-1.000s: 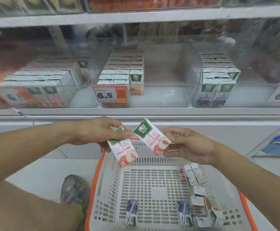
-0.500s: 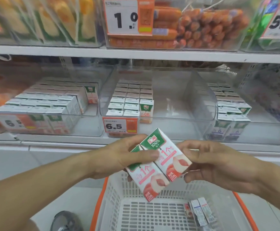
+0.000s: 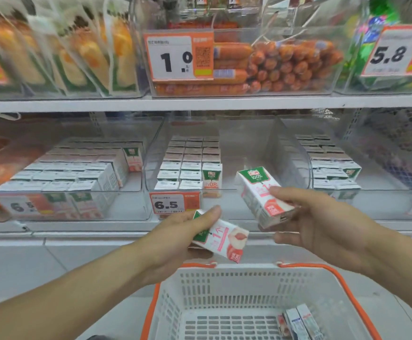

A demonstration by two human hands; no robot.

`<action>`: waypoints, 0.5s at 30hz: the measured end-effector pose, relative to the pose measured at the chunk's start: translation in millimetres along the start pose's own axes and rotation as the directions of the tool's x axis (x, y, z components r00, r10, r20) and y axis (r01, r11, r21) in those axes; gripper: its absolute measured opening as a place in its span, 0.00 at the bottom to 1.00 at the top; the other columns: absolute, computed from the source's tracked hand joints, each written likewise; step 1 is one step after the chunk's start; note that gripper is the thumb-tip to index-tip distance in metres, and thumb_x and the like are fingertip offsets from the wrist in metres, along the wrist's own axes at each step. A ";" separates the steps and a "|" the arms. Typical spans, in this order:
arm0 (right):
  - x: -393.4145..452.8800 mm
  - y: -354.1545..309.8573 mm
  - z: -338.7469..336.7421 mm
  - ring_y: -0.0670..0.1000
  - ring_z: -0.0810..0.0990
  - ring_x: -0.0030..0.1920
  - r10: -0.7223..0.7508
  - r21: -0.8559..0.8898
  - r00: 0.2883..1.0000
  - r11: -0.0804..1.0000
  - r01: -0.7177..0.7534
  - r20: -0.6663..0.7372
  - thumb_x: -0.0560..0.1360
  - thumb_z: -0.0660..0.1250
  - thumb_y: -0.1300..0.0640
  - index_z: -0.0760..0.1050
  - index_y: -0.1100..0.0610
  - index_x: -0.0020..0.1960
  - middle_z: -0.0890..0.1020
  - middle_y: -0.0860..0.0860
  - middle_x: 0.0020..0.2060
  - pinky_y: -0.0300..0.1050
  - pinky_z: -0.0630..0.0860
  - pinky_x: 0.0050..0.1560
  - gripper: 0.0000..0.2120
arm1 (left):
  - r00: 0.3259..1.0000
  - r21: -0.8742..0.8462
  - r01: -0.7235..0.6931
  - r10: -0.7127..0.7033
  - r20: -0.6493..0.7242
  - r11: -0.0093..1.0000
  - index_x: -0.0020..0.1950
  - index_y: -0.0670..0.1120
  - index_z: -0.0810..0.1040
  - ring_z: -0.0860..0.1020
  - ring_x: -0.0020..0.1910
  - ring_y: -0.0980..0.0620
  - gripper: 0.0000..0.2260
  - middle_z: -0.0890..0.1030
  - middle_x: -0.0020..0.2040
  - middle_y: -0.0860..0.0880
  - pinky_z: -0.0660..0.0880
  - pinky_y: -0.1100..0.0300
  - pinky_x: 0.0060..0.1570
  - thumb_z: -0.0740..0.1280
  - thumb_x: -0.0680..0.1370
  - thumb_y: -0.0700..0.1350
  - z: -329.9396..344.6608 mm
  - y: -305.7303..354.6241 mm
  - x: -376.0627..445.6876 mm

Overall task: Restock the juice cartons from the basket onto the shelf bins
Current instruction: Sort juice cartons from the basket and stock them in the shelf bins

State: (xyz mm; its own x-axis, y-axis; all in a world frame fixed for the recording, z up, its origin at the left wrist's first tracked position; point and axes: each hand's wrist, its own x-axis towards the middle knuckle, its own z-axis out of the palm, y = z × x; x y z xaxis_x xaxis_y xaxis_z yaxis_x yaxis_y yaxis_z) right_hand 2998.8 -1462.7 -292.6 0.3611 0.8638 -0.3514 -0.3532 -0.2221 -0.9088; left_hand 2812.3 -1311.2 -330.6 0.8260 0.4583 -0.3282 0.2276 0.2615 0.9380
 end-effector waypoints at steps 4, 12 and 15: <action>-2.9 18.7 -0.9 0.53 0.82 0.44 -0.047 0.008 0.999 0.999 0.047 -0.005 0.71 0.70 0.50 0.83 0.63 0.55 0.83 0.60 0.47 0.48 0.76 0.46 0.19 | 0.996 -0.117 0.068 -0.074 -0.055 0.991 0.60 0.36 0.76 0.82 0.54 0.39 0.26 0.83 0.54 0.35 0.78 0.42 0.58 0.70 0.72 0.55 9.5 6.2 8.7; 0.1 31.2 -6.4 0.56 0.79 0.51 -0.183 -0.038 0.983 0.982 0.183 -0.003 0.72 0.73 0.45 0.80 0.66 0.55 0.83 0.61 0.49 0.51 0.73 0.55 0.24 | 0.984 -0.256 0.168 -0.179 -0.020 0.952 0.67 0.43 0.75 0.82 0.55 0.36 0.29 0.83 0.56 0.36 0.79 0.39 0.55 0.62 0.77 0.63 22.6 16.2 15.7; 1.6 36.4 -8.5 0.55 0.81 0.52 -0.179 -0.094 0.983 0.979 0.183 0.046 0.74 0.70 0.43 0.80 0.65 0.58 0.82 0.65 0.56 0.51 0.75 0.57 0.26 | 0.971 -0.268 0.240 -0.230 0.068 0.933 0.69 0.42 0.74 0.81 0.57 0.35 0.35 0.82 0.58 0.35 0.74 0.37 0.62 0.57 0.76 0.69 20.6 15.4 17.1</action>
State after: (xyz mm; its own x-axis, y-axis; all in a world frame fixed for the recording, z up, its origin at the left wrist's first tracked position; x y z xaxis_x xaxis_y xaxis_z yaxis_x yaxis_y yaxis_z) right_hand 2993.8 -1473.2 -328.1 0.3785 0.9095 -0.1720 -0.1982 -0.1018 -0.9749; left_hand 2840.6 -1316.9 -319.5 0.7847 0.3269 -0.5267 0.2721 0.5818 0.7665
